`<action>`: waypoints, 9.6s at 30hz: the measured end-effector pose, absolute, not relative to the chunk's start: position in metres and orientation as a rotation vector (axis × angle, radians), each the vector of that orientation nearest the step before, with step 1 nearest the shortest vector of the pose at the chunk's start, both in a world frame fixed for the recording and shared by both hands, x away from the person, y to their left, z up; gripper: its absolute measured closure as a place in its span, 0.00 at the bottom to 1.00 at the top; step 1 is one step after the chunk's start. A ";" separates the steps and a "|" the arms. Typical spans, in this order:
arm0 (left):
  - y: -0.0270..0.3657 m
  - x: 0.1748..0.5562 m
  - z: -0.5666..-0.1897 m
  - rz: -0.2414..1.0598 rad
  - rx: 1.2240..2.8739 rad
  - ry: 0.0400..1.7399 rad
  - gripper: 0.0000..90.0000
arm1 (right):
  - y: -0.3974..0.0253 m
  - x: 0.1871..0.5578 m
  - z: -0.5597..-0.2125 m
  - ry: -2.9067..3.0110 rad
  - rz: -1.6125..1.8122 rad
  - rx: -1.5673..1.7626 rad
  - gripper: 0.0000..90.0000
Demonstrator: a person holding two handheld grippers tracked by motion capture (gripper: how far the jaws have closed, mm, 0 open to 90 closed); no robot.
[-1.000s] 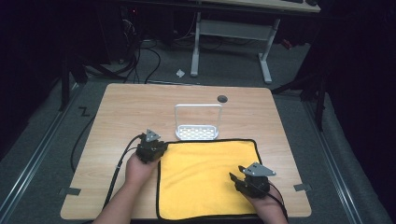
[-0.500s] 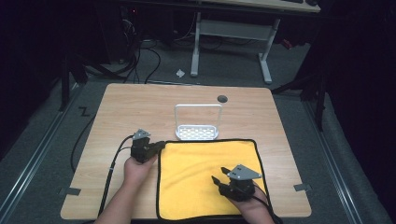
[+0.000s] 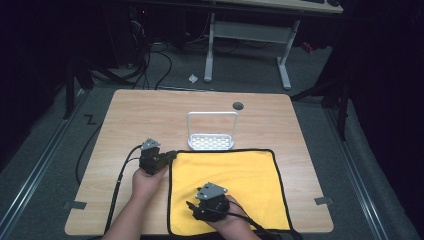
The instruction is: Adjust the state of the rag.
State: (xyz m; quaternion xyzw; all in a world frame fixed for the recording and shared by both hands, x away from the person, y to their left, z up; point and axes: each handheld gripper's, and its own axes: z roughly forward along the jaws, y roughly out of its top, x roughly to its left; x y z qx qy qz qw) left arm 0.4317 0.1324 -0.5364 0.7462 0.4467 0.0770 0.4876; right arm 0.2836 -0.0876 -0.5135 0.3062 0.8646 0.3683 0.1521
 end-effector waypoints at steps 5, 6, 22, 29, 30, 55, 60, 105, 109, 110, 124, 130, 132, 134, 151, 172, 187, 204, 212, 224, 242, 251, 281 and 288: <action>0.132 0.432 -0.536 0.189 1.815 1.084 0.95 | -0.059 0.284 -0.518 2.541 1.069 0.838 0.47; 0.132 0.432 -0.536 0.189 1.814 1.084 0.95 | -0.055 0.284 -0.519 2.545 1.077 0.826 0.47; 0.132 0.431 -0.536 0.191 1.817 1.087 0.95 | -0.032 0.286 -0.528 2.574 1.012 0.767 0.70; 0.133 0.431 -0.536 0.192 1.807 1.086 0.95 | -0.041 0.286 -0.521 2.538 1.033 0.732 0.88; 0.133 0.431 -0.536 0.193 1.802 1.087 0.95 | -0.044 0.285 -0.519 2.524 1.042 0.727 0.89; 0.136 0.431 -0.528 0.087 1.647 1.141 0.96 | -0.062 0.276 -0.484 2.367 1.234 0.716 0.91; 0.150 0.427 -0.524 0.106 1.618 1.161 0.96 | -0.052 0.274 -0.480 2.369 1.263 0.707 0.91; 0.090 0.416 -0.477 0.260 1.632 1.114 0.96 | -0.123 0.261 -0.464 2.249 1.283 0.782 0.91; 0.068 0.418 -0.477 0.250 1.656 1.107 0.96 | -0.148 0.261 -0.469 2.243 1.259 0.843 0.91; 0.064 0.418 -0.477 0.248 1.656 1.102 0.96 | -0.153 0.261 -0.471 2.243 1.249 0.849 0.91; 0.004 0.428 -0.488 0.193 1.752 1.087 0.95 | -0.207 0.255 -0.488 2.239 1.151 0.976 0.90; -0.013 0.433 -0.495 0.173 1.765 1.102 0.94 | -0.221 0.256 -0.498 2.263 1.085 1.015 0.88; -0.018 0.434 -0.497 0.166 1.766 1.099 0.93 | -0.228 0.258 -0.501 2.269 1.095 1.052 0.84; -0.022 0.435 -0.498 0.163 1.767 1.092 0.90 | -0.234 0.259 -0.501 2.255 1.098 1.082 0.82; -0.029 0.429 -0.496 0.092 1.736 0.998 0.63 | -0.242 0.261 -0.501 2.219 1.110 1.114 0.81; 0.051 0.360 -0.511 0.158 1.849 0.939 0.65 | -0.239 0.265 -0.506 2.239 1.090 1.110 0.80; 0.082 0.330 -0.524 0.108 1.937 0.903 0.81 | -0.237 0.289 -0.507 2.241 1.104 1.130 0.92; 0.068 0.323 -0.532 0.078 2.112 0.794 0.91 | -0.219 0.328 -0.525 2.341 0.951 1.127 1.00; 0.088 0.303 -0.533 0.054 2.118 0.762 0.91 | -0.213 0.296 -0.524 2.418 0.993 1.068 0.99; 0.107 0.307 -0.530 0.000 2.030 0.830 0.84 | -0.206 0.284 -0.526 2.435 1.022 1.019 0.99; 0.105 0.380 -0.522 0.235 1.955 1.067 0.46 | -0.207 0.286 -0.526 2.449 1.034 0.995 0.98; 0.094 0.404 -0.529 0.153 1.939 1.168 0.51 | -0.208 0.287 -0.526 2.453 1.044 1.001 0.98; 0.093 0.383 -0.538 0.156 1.944 1.079 0.87 | -0.193 0.347 -0.514 2.218 1.008 1.192 0.61; 0.093 0.383 -0.538 0.153 1.943 1.078 0.86 | -0.196 0.365 -0.530 2.256 0.999 1.302 0.51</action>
